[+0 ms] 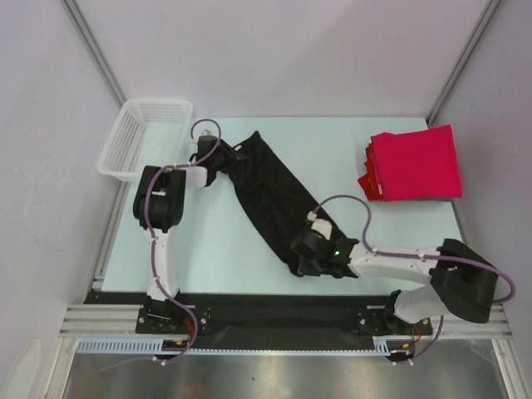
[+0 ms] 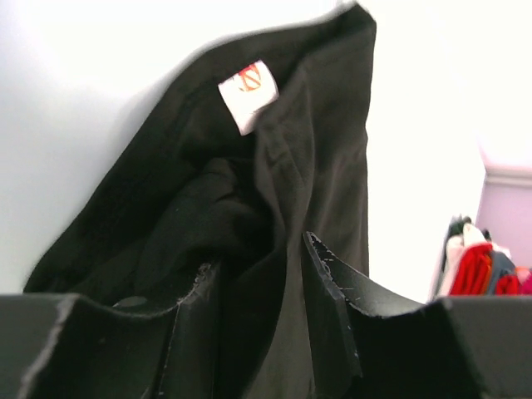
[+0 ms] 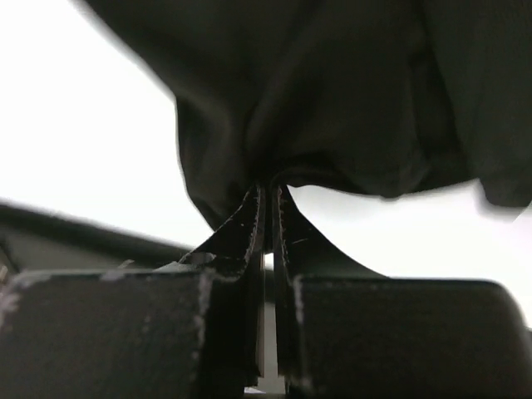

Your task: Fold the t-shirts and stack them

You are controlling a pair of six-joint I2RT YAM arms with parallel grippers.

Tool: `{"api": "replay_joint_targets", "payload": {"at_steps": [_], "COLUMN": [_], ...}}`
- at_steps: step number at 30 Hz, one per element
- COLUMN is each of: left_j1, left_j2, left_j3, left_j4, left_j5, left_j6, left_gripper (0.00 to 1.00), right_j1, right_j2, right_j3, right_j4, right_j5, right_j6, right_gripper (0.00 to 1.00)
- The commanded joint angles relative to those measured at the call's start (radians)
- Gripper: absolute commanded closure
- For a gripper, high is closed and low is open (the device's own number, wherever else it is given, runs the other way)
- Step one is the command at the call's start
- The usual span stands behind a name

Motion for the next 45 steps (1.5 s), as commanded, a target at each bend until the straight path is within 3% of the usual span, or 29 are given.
{"api": "replay_joint_targets", "payload": {"at_steps": [1,5,8,9,12,15,20,24,27,31,38,42,45], "left_j1": [-0.015,-0.049,-0.069,-0.07,-0.076,-0.076,-0.076,-0.069,-0.058,-0.027,0.013,0.013,0.013], "left_j2": [0.104,0.202,0.288,0.304,0.362,0.426,0.547,0.578,0.568,0.526,0.367,0.337,0.347], "left_j3": [0.147,0.33,0.469,0.523,0.613,0.712,0.906,0.958,0.954,0.928,0.757,0.74,0.757], "left_j4": [-0.131,-0.21,-0.259,-0.263,-0.28,-0.291,-0.305,-0.296,-0.282,-0.283,-0.296,-0.305,-0.305], "left_j5": [0.121,0.167,0.213,0.222,0.224,0.234,0.256,0.241,0.227,0.222,0.09,-0.009,0.009], "left_j6": [0.082,0.114,0.117,0.114,0.101,0.076,0.032,0.002,0.01,0.051,0.182,0.246,0.263], "left_gripper": [0.56,0.55,0.55,0.55,0.54,0.54,0.53,0.5,0.32,0.2,0.17,0.16,0.17], "right_j1": [0.125,0.193,0.195,0.193,0.179,0.101,-0.173,-0.389,-0.558,-0.698,-0.776,-0.802,-0.818], "right_j2": [0.097,0.274,0.327,0.324,0.26,0.17,0.071,0.075,0.166,0.38,0.728,0.881,0.994], "right_j3": [0.149,0.295,0.362,0.373,0.375,0.35,0.317,0.333,0.364,0.453,0.759,0.933,1.065], "right_j4": [0.034,0.095,0.138,0.14,0.148,0.148,0.14,0.165,0.238,0.323,0.353,0.353,0.353], "right_j5": [0.015,-0.032,-0.074,-0.069,-0.041,-0.067,-0.195,-0.277,-0.366,-0.468,-0.544,-0.56,-0.555], "right_j6": [0.096,0.066,0.025,0.012,-0.037,-0.098,-0.227,-0.319,-0.358,-0.376,-0.364,-0.333,-0.316], "right_gripper": [1.0,0.95,0.67,0.46,0.27,0.26,0.27,0.27,0.28,0.31,0.32,0.34,0.35]}}
